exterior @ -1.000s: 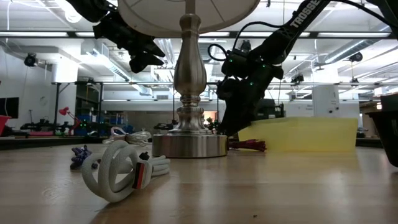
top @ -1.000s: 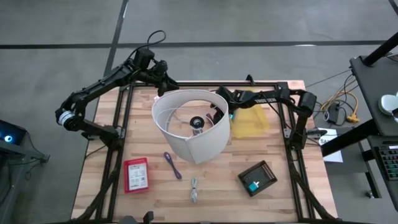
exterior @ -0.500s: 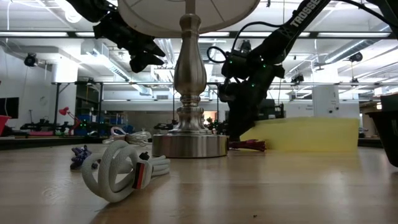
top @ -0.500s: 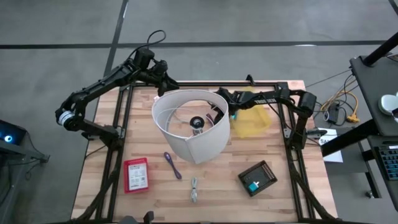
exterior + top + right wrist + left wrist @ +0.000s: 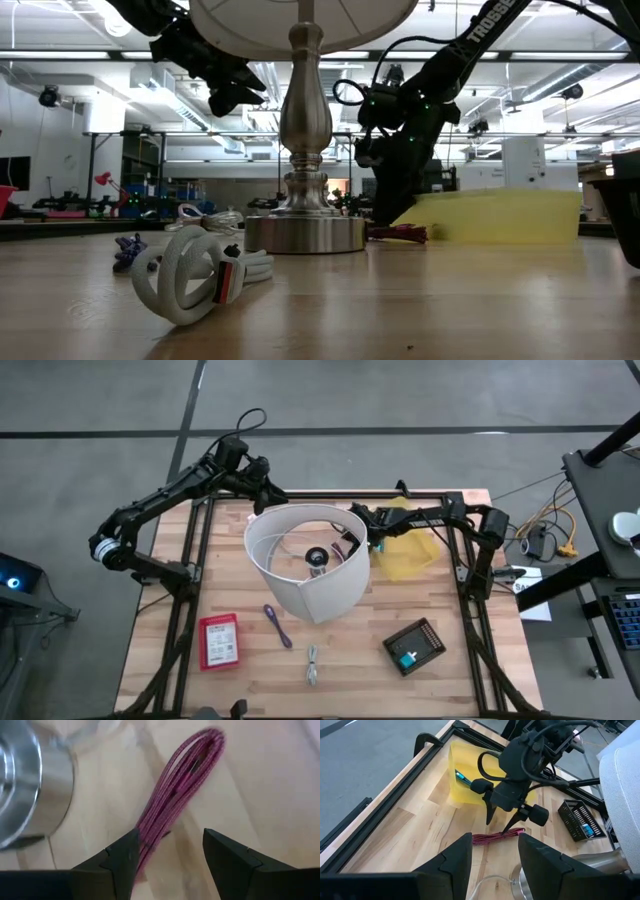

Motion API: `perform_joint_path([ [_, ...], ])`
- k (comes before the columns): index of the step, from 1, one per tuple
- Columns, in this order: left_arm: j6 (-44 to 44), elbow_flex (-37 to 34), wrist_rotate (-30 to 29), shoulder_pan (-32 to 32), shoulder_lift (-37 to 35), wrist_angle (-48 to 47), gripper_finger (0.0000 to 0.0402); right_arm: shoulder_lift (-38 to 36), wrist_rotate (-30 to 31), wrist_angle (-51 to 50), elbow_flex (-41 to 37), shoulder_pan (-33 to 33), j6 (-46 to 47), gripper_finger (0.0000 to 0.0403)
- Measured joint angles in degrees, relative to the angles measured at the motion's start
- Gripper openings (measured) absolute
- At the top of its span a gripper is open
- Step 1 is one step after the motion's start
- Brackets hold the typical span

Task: Pick and place items into bin
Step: Put the red USB cable into the yellow bin

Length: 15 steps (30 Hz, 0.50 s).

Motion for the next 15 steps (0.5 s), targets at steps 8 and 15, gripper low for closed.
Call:
perform_joint_path([
  [8, 0.00, 0.00, 0.00, 0.00, 0.00, 0.01, 0.0144, -0.01, -0.44, -2.56, 0.02, 3.07, -1.93, 0.0197],
  [15, 0.00, 0.00, 0.00, 0.00, 0.00, 0.00, 0.0144, -0.34, -0.90, -3.49, 0.16, 3.30, 0.08, 0.0201],
])
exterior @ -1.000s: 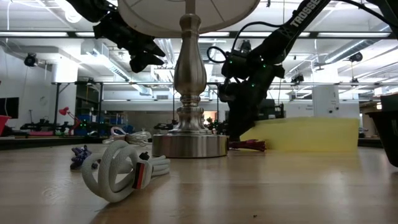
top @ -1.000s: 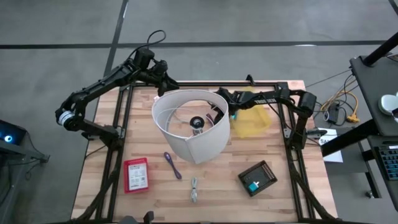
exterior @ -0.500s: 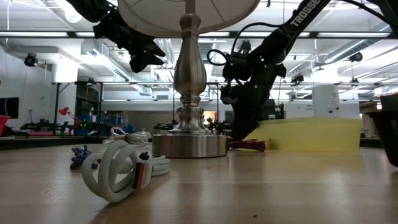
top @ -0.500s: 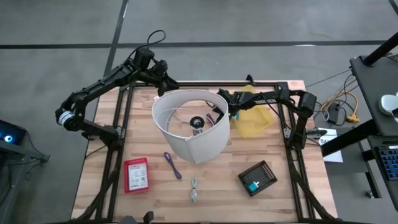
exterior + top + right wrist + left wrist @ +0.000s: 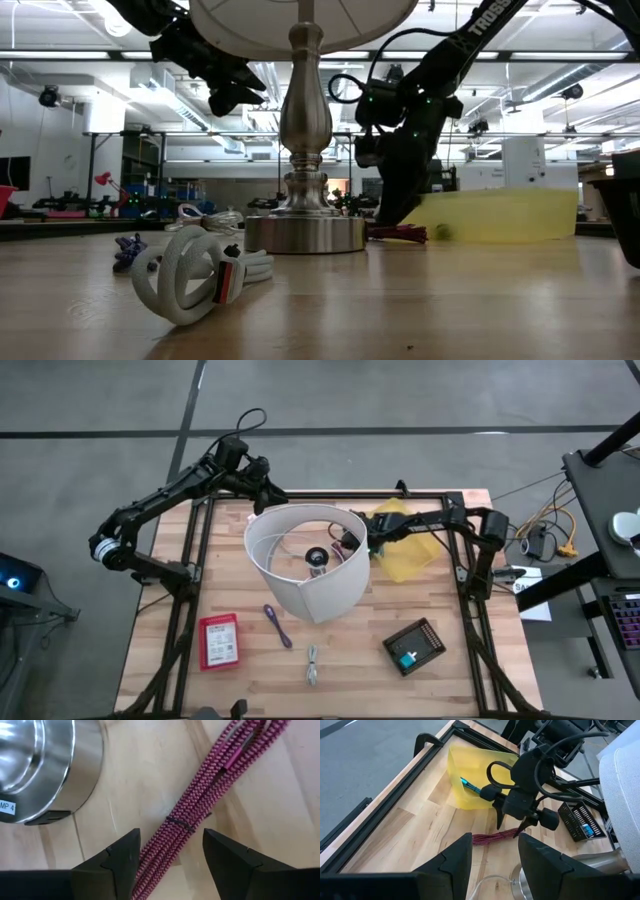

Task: Pick and place items into bin
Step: Put the red USB cable into the yellow bin

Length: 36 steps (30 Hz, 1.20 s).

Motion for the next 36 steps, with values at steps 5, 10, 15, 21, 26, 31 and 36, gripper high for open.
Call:
perform_joint_path([
  [5, 0.00, 0.07, 0.00, 0.00, 0.00, 0.01, 0.0144, -2.02, -0.57, -0.68, 0.99, 0.16, -0.17, 0.0201],
  [10, 0.00, 0.00, 0.02, 0.00, 0.00, -0.03, 0.0144, -3.77, -0.66, 0.86, 1.90, 1.32, -4.11, 0.0201],
  [15, 0.00, -0.02, 0.01, 0.00, 0.00, 0.00, 0.0144, -3.01, 1.39, 3.81, 1.70, 1.40, -4.49, 0.0201],
  [21, 0.00, 0.06, 0.00, 0.00, 0.00, 0.04, 0.0144, -2.96, 5.49, 3.80, 1.02, 1.56, -5.26, 0.0201],
  [26, 0.00, -0.03, 0.00, 0.00, 0.00, -0.04, 0.0144, -2.98, 5.48, 3.50, -0.52, 2.03, -8.06, 0.0201],
  [31, 0.00, 0.00, 0.00, 0.00, 0.00, 0.03, 0.0144, -2.98, 5.47, 3.51, -2.23, 2.51, -7.24, 0.0201],
  [36, 0.00, -0.07, 0.00, 0.00, 0.00, -0.04, 0.0144, -2.98, 5.49, 3.53, -3.98, 3.29, -7.01, 0.0201],
])
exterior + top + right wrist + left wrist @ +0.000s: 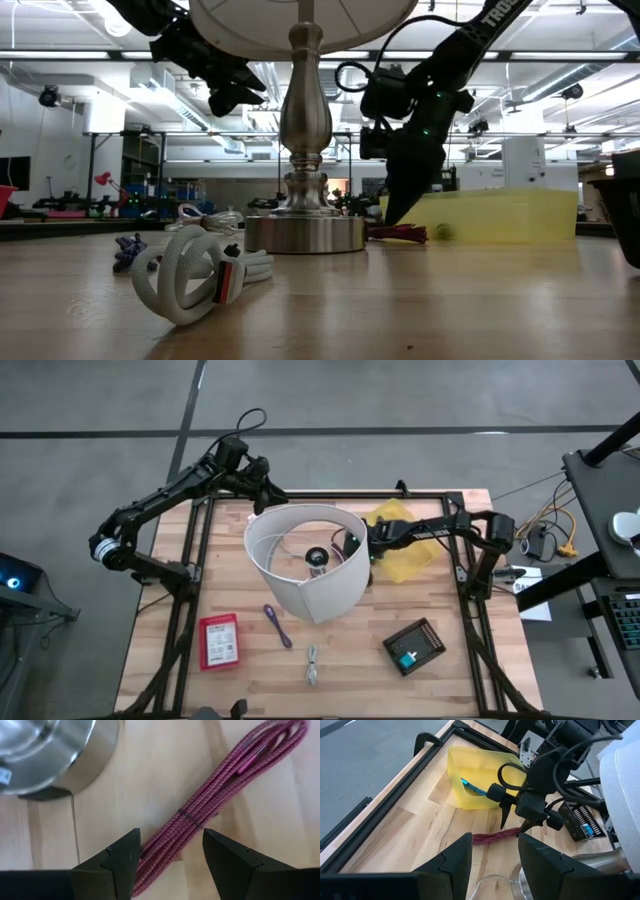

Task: Pick and place items into bin
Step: Put the red USB cable into the yellow bin

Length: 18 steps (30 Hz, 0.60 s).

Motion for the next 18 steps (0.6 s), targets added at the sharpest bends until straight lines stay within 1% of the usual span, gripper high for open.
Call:
perform_joint_path([
  [7, 0.00, 0.03, 0.00, 0.00, 0.00, 0.07, 0.0144, 0.00, 0.36, -0.18, -1.58, 1.88, 0.12, 0.0200],
  [10, 0.01, -0.02, 0.00, 0.00, 0.00, 0.05, 0.0144, -0.02, 0.85, -0.22, -1.69, 2.46, 0.02, 0.0190],
  [13, 0.02, -0.02, 0.00, 0.00, 0.00, 0.07, 0.0144, -0.02, 1.69, -0.38, -1.69, 2.62, 0.00, 0.0166],
  [15, 0.02, -0.02, 0.00, 0.00, 0.00, 0.07, 0.0144, -0.02, 2.06, -0.46, -1.71, 2.62, 0.00, 0.0141],
  [18, 0.02, -0.04, -0.01, 0.00, 0.00, 0.06, 0.0144, -0.02, 5.04, -0.97, -1.74, 2.64, 0.27, 0.0098],
])
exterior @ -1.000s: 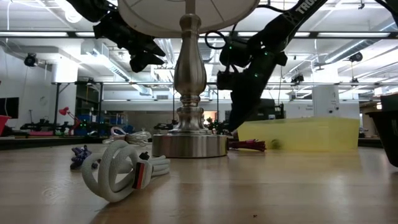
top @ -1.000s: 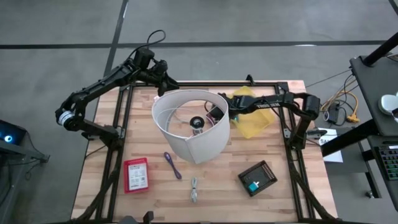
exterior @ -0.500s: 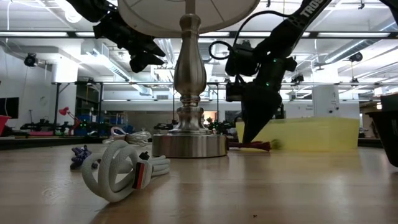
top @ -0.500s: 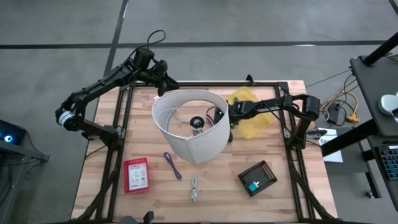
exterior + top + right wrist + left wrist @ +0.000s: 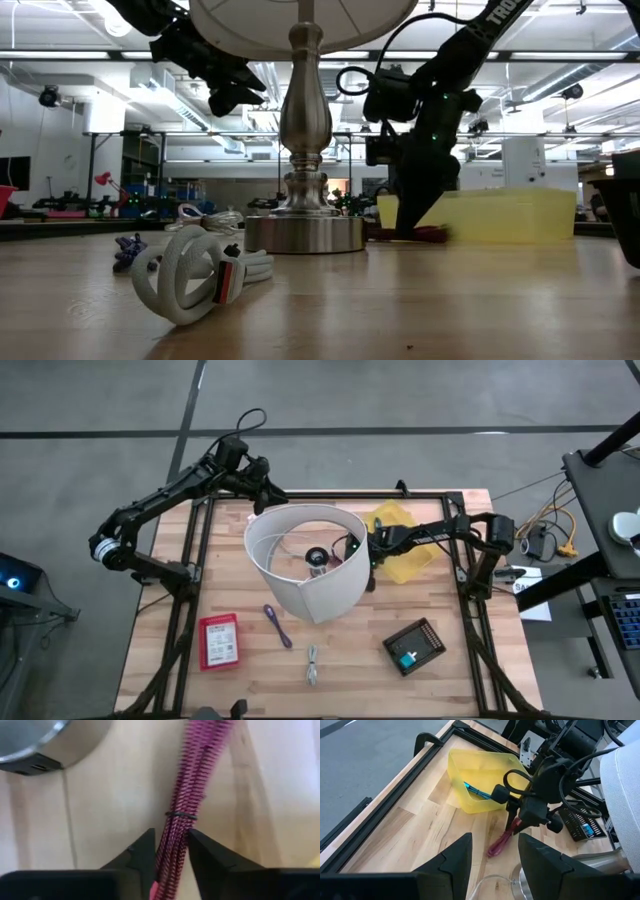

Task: Pick and place items into bin
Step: Put the red USB cable into the yellow bin

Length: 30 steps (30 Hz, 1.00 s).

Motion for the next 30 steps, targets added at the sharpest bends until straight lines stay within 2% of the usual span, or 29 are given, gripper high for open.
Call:
perform_joint_path([
  [6, 0.01, 0.11, 0.01, 0.00, 0.00, 0.03, 0.0144, 0.00, 0.67, -0.71, 0.00, -0.17, 0.18, 0.0019],
  [11, 0.02, 0.06, 0.01, 0.00, 0.00, 0.00, 0.0144, -0.13, -3.88, -0.90, 1.18, -0.17, 3.70, 0.0016],
  [15, 0.39, 0.11, 0.01, 0.01, 0.00, 0.02, 0.0144, -2.28, -4.58, -0.73, 2.58, -0.19, 5.40, 0.0015],
  [22, 0.46, 0.11, 0.00, 0.07, 0.00, 0.05, 0.0144, -8.77, 2.37, -1.48, 2.86, -1.09, 6.03, 0.0014],
  [30, 0.44, 0.04, 0.01, 0.07, 0.00, -0.02, 0.0144, -15.76, 9.99, -11.13, 2.82, -4.22, 9.09, 0.0014],
])
